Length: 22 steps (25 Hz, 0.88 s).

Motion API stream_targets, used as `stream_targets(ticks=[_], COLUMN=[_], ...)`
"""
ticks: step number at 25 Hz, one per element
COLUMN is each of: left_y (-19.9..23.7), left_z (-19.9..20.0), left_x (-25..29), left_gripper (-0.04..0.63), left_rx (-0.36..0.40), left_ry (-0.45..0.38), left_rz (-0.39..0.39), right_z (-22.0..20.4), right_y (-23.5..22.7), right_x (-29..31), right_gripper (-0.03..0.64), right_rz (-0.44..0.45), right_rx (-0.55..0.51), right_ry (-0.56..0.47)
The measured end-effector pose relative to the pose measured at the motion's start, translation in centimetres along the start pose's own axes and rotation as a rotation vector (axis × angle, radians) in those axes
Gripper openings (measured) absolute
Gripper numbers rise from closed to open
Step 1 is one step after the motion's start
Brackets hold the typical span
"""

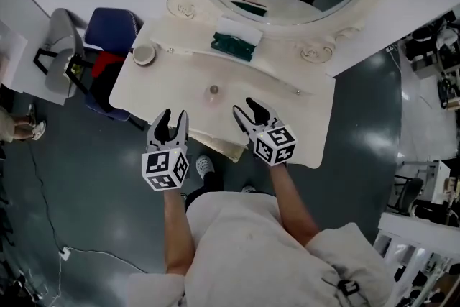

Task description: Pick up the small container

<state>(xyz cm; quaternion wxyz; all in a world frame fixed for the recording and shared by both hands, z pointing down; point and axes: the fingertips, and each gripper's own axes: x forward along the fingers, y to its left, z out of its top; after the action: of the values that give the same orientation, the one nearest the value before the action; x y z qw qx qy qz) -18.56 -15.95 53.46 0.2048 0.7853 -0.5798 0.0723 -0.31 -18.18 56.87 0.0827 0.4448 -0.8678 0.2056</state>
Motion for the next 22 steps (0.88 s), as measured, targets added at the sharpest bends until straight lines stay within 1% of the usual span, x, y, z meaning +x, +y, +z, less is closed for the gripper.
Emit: stream_targets(ticks=[7,16,22], left_y=[1.3,0.8,0.5], left_z=[-1.0,-0.6,-2.2], left_x=[2.6,2.9,2.6], left_gripper=[0.190,0.189,0.190], left_rx=[0.025,0.051,0.038], left_ry=[0.067,0.074,0.077], left_rz=[-0.095,-0.134,-0.144], right_z=[0.6,0.4,-1.6], right_y=[0.3,0.0,-0.3], right_x=[2.7,5.1,6.4], right_gripper=[0.198,0.198,0.199], right_rz=[-0.055,-0.064,-0.051], right_rx=[0.027,0.029,-0.014], right_ry=[-0.029,-0.037,-0.012])
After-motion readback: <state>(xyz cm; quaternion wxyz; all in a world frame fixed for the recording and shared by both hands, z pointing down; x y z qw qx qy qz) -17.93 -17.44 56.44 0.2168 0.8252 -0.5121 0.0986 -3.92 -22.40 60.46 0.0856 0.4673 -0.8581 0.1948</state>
